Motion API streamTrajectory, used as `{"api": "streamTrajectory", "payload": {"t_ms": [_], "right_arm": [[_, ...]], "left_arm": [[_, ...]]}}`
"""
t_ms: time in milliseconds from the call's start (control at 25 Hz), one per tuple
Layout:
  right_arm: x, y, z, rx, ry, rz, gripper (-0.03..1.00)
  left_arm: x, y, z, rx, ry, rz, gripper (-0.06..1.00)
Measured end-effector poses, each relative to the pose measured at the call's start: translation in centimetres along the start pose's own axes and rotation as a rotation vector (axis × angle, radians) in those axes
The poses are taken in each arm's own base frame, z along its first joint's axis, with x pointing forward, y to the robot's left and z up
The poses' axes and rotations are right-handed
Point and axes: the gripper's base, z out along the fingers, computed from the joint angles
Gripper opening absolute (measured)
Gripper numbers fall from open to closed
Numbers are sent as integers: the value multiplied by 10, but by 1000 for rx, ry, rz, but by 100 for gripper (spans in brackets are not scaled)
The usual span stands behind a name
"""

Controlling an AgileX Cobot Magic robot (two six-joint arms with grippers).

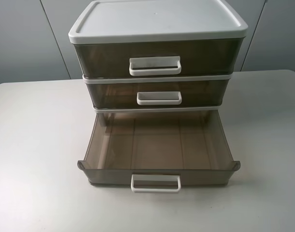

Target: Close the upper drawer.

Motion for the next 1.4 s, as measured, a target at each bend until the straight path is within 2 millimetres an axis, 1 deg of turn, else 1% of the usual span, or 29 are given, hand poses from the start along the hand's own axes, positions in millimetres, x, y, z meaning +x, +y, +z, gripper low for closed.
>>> {"api": "streamTrajectory", "payload": {"t_ms": [80, 280, 400, 520, 560, 680, 1400], "right_arm": [[23, 3, -3, 0, -47, 30, 61], [71, 10, -15, -17, -213, 85, 61], [95, 13, -16, -29, -282, 109, 61], [114, 16, -14, -38, -322, 142, 61], [117, 17, -14, -38, -326, 146, 61], [119, 17, -14, -42, -332, 148, 61], [119, 17, -14, -63, -335, 123, 61]], "left_arm": [[0, 0, 0, 0, 0, 0, 74], [0, 0, 0, 0, 0, 0, 74], [0, 0, 0, 0, 0, 0, 74], [0, 0, 0, 0, 0, 0, 74], [0, 0, 0, 0, 0, 0, 74], [0, 0, 0, 0, 0, 0, 74], [0, 0, 0, 0, 0, 0, 74]]}}
